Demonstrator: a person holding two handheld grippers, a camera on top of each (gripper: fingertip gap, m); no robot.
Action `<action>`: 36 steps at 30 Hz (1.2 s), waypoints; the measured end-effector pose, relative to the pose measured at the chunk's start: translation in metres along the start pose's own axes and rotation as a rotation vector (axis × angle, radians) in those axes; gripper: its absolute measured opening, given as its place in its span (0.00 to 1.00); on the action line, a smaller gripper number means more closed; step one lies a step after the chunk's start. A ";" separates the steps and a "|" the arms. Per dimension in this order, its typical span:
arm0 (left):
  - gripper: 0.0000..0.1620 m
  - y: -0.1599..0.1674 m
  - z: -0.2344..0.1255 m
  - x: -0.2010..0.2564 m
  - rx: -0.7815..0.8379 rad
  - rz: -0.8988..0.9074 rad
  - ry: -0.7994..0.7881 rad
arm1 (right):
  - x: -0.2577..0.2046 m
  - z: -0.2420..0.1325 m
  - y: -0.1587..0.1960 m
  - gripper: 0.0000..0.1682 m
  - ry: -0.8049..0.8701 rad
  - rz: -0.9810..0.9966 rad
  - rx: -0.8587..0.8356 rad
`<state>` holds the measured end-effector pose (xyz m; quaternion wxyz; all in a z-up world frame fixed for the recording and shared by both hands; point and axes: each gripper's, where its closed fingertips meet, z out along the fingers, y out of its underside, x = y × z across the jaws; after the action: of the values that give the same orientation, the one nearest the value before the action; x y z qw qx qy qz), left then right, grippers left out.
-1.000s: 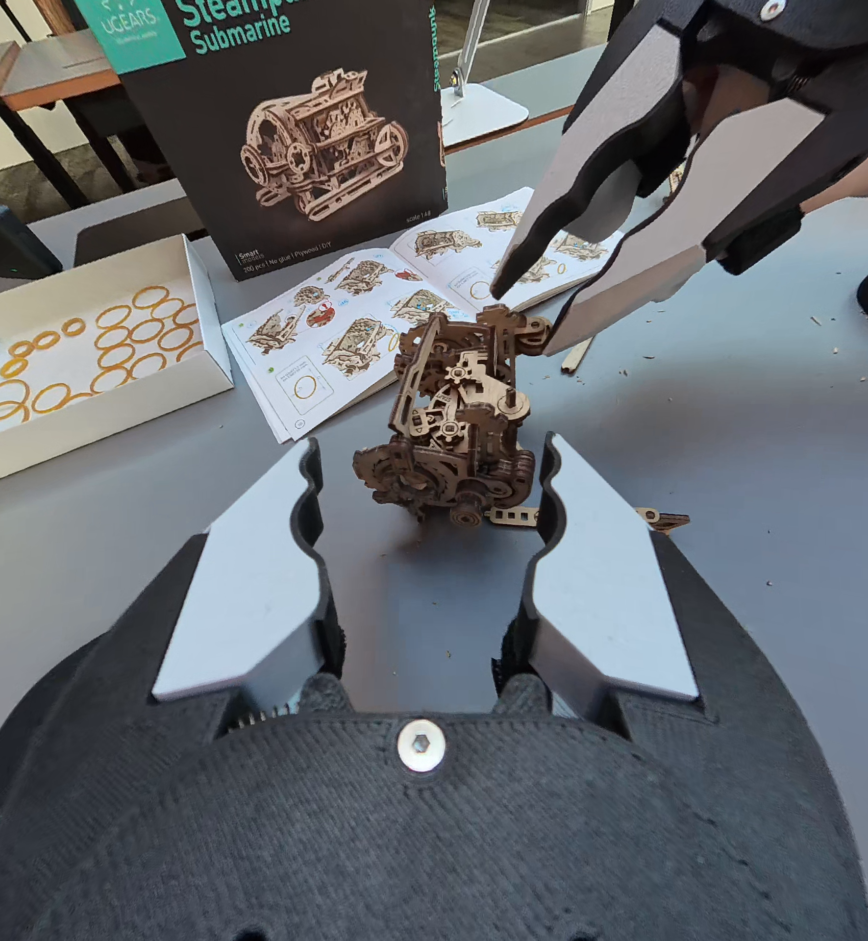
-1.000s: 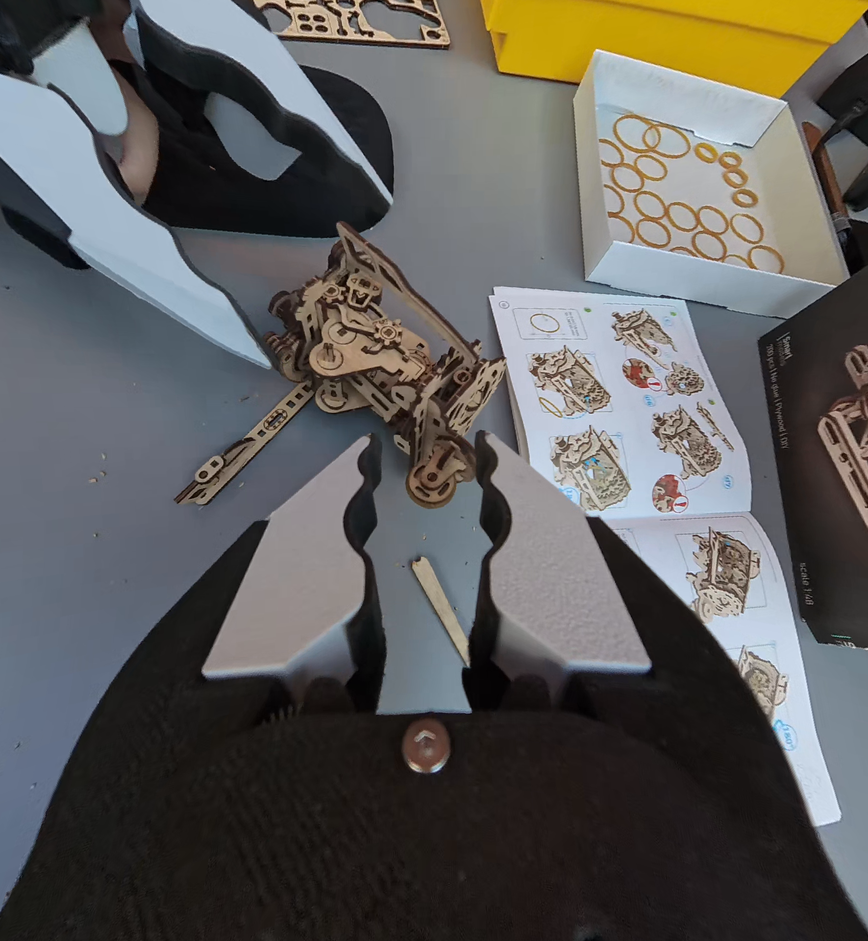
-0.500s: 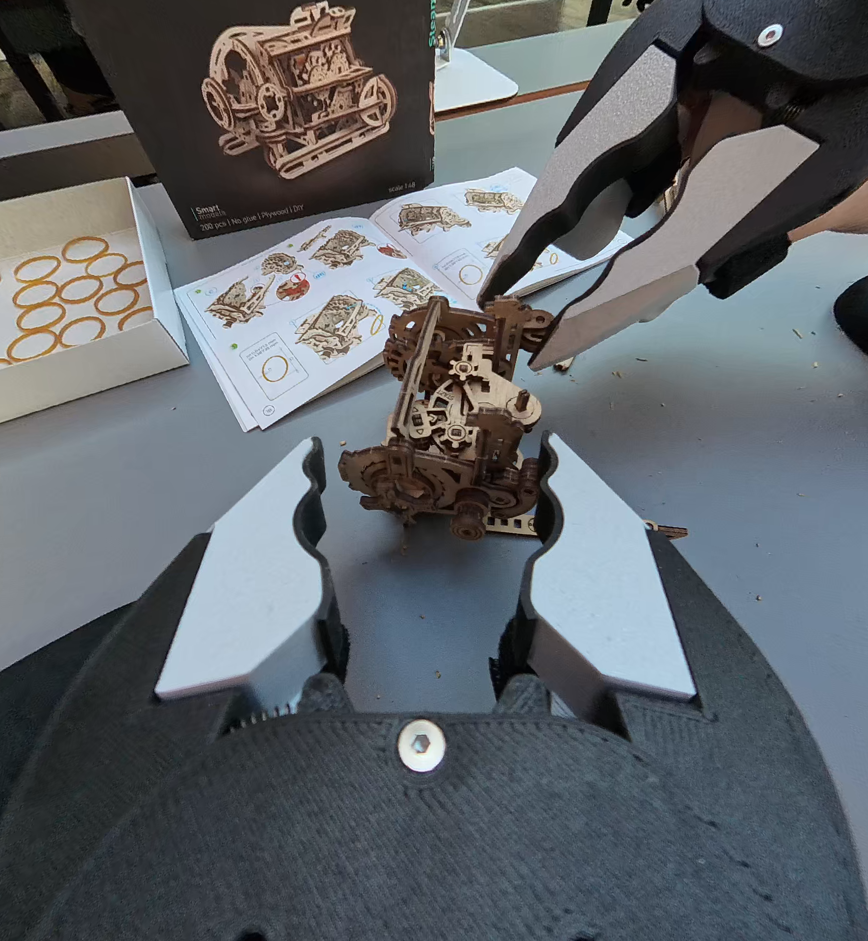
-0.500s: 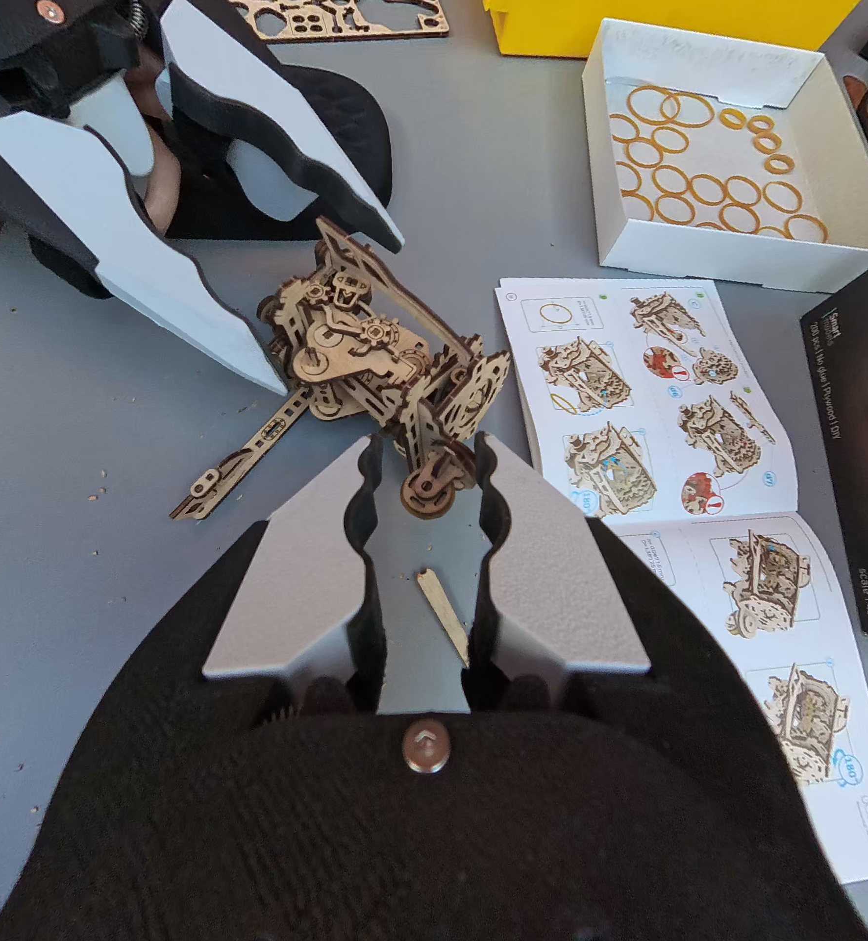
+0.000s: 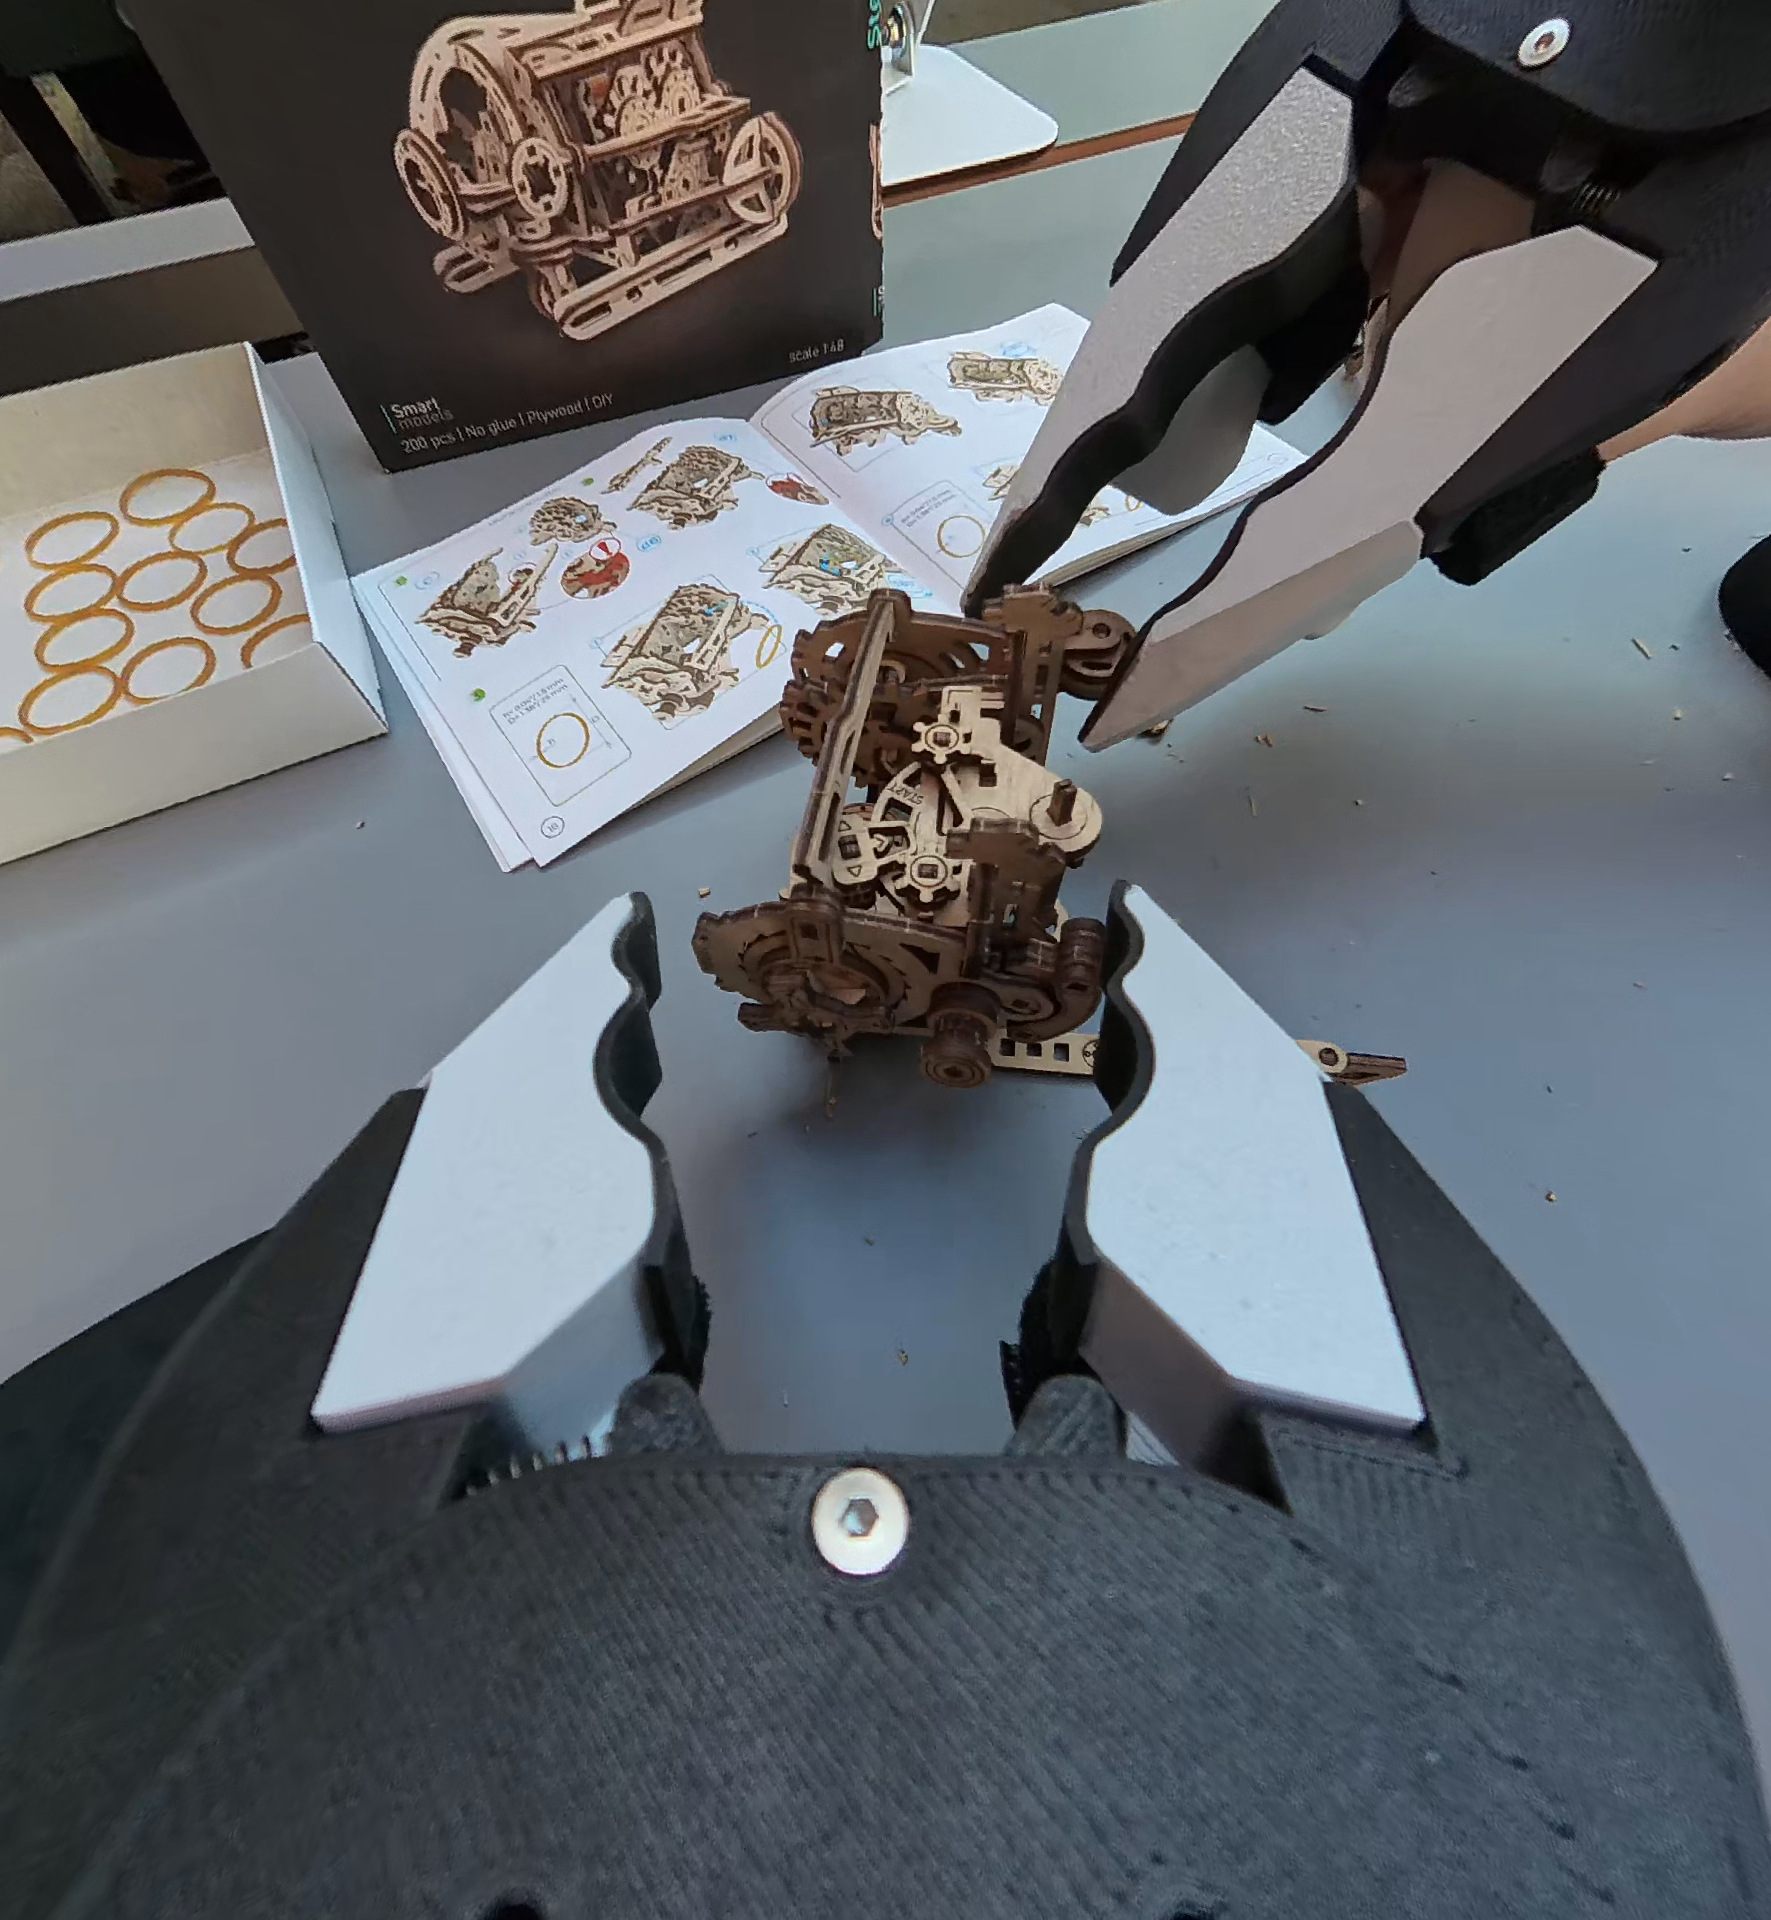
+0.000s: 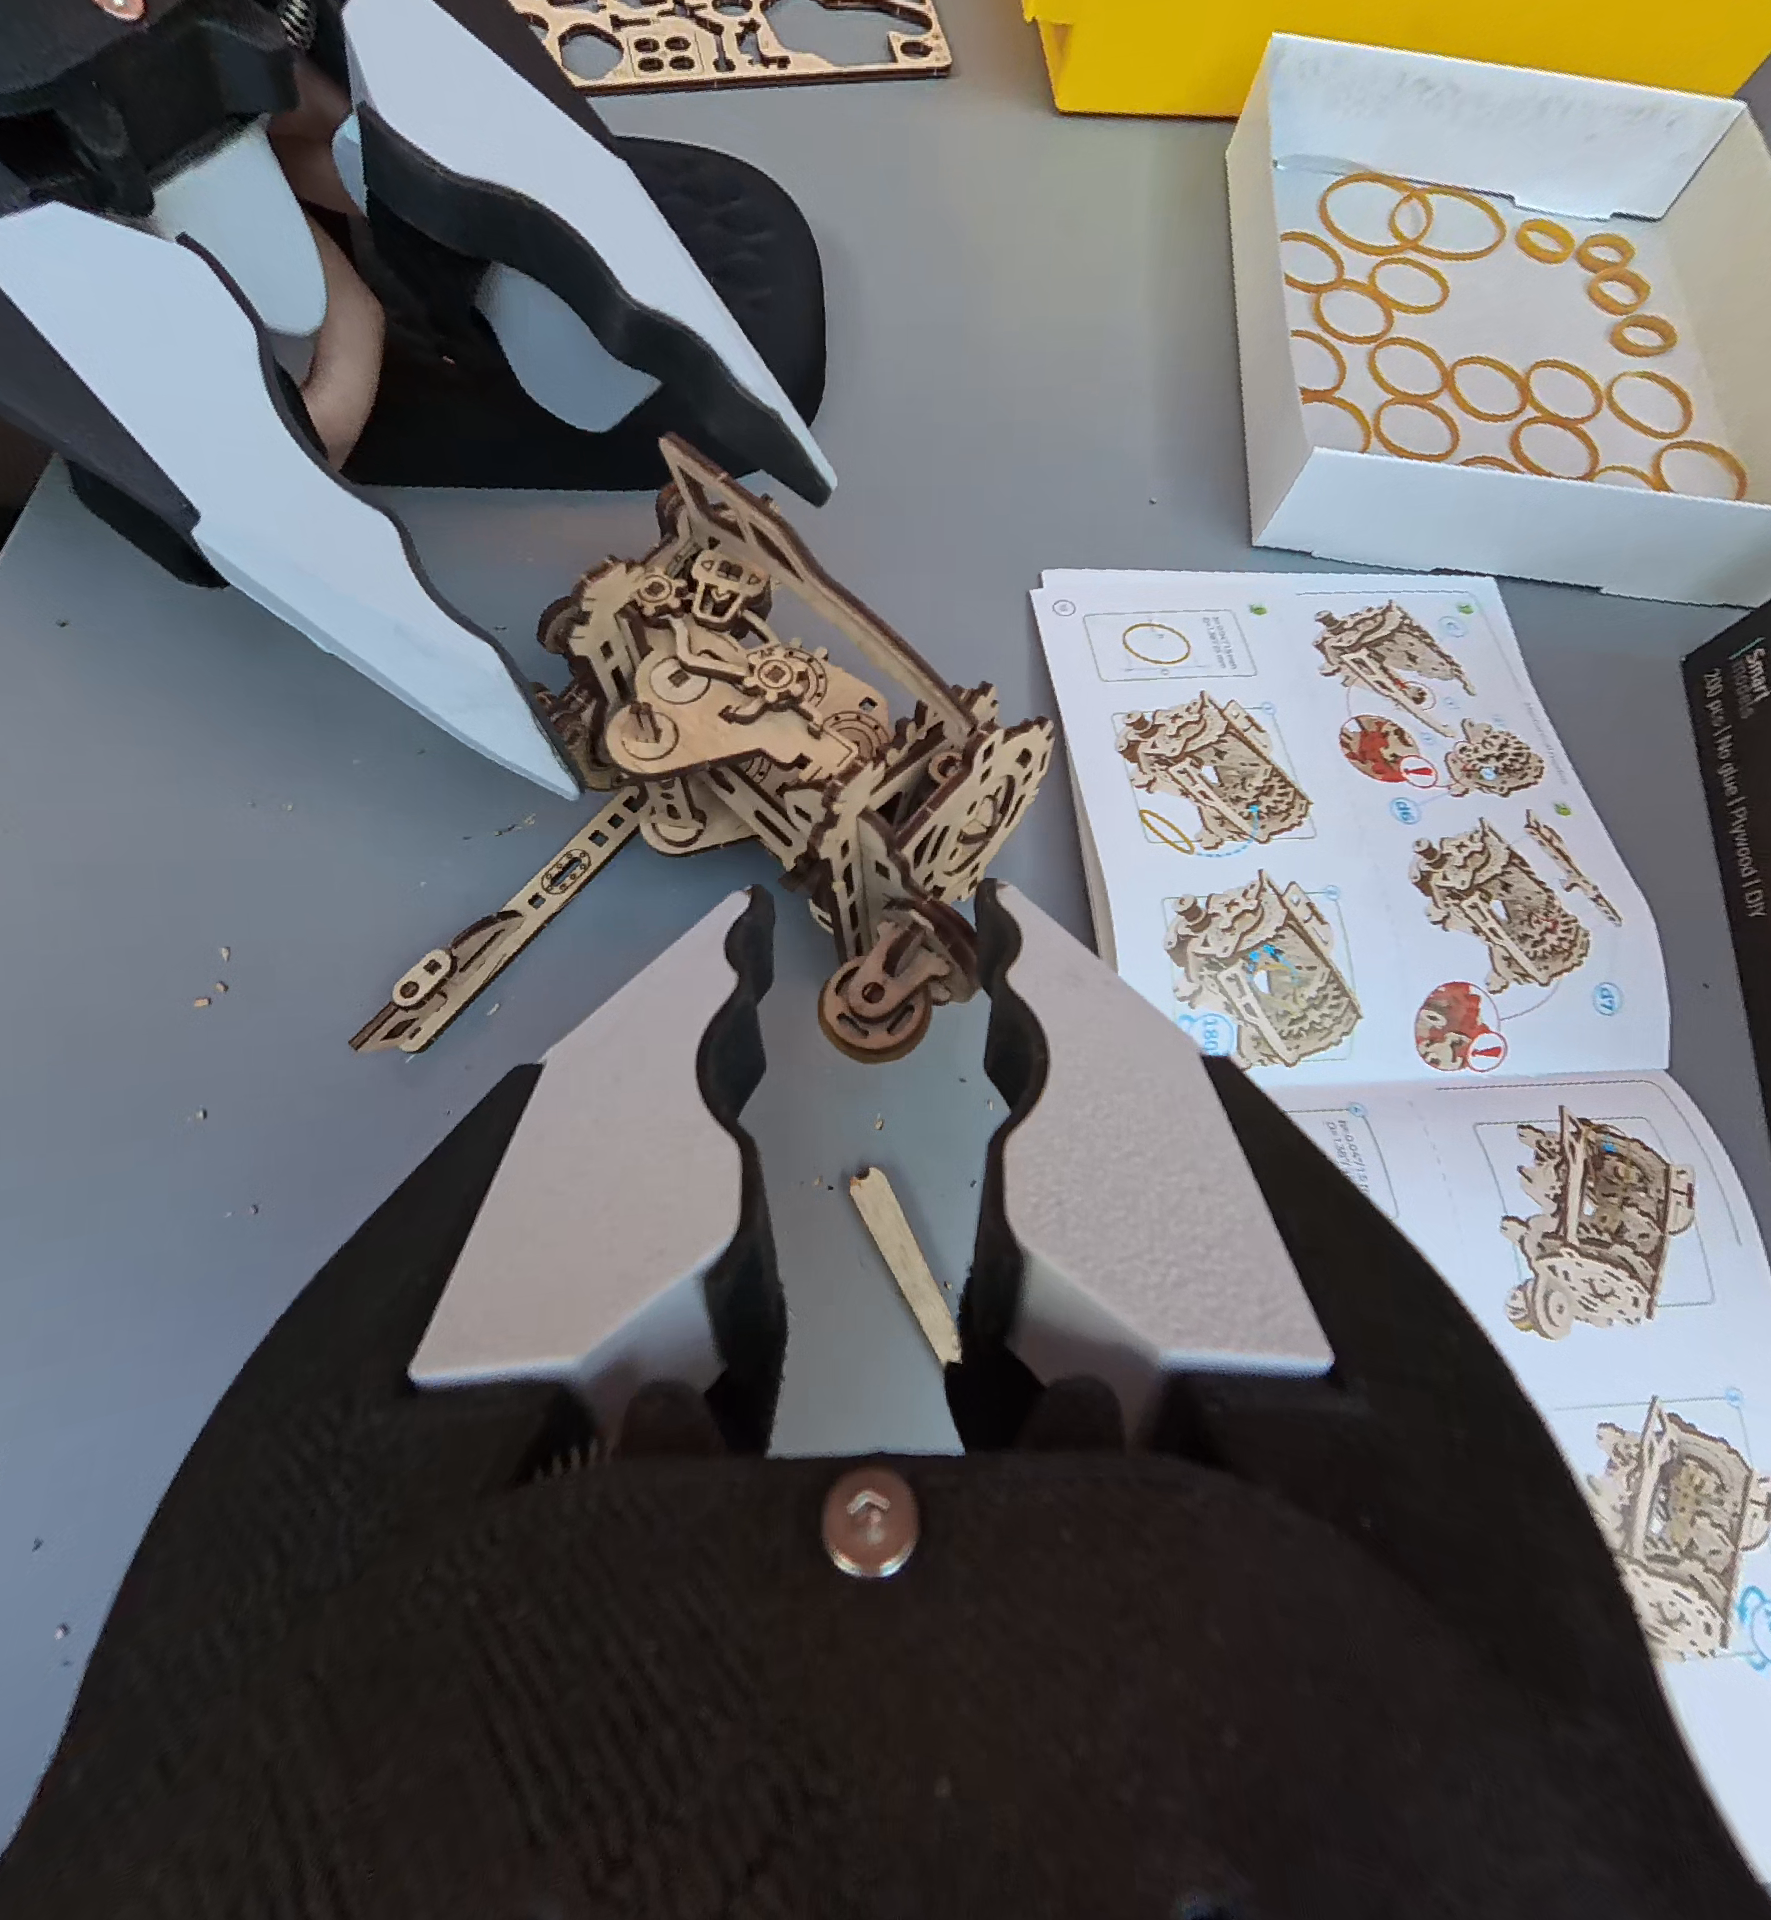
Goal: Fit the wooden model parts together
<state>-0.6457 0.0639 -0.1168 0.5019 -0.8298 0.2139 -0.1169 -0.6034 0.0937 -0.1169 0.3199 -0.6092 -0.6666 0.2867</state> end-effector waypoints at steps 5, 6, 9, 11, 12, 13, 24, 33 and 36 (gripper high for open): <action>0.52 0.001 0.002 -0.002 -0.007 -0.020 0.006 | -0.004 0.000 -0.004 0.22 -0.008 0.022 0.009; 0.52 0.000 0.002 -0.002 -0.005 -0.027 0.011 | -0.005 0.000 -0.004 0.22 -0.007 0.024 0.007; 0.52 0.000 -0.001 -0.001 -0.008 -0.049 0.041 | -0.006 -0.001 -0.006 0.22 -0.003 0.014 0.000; 0.52 -0.002 -0.004 -0.001 -0.003 -0.040 0.045 | -0.005 -0.004 -0.009 0.23 0.013 -0.037 0.001; 0.52 -0.002 -0.006 -0.001 -0.002 -0.030 0.038 | -0.006 -0.008 -0.011 0.23 0.014 -0.079 0.003; 0.52 -0.003 -0.008 0.000 0.002 -0.017 0.034 | -0.007 -0.011 -0.015 0.23 0.013 -0.133 0.011; 0.54 -0.013 -0.003 -0.001 0.045 0.084 0.004 | -0.022 -0.010 -0.028 0.18 -0.084 -0.729 -0.278; 0.51 -0.018 0.003 0.001 0.061 0.082 0.035 | -0.011 -0.015 -0.023 0.27 0.023 -0.658 -0.211; 0.52 -0.015 0.007 0.002 0.059 0.035 0.050 | -0.006 -0.009 -0.016 0.24 0.097 -0.664 -0.157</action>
<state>-0.6373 0.0741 -0.1068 0.5225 -0.8077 0.2374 -0.1349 -0.6057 0.0865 -0.0991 0.3795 -0.3945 -0.8325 0.0854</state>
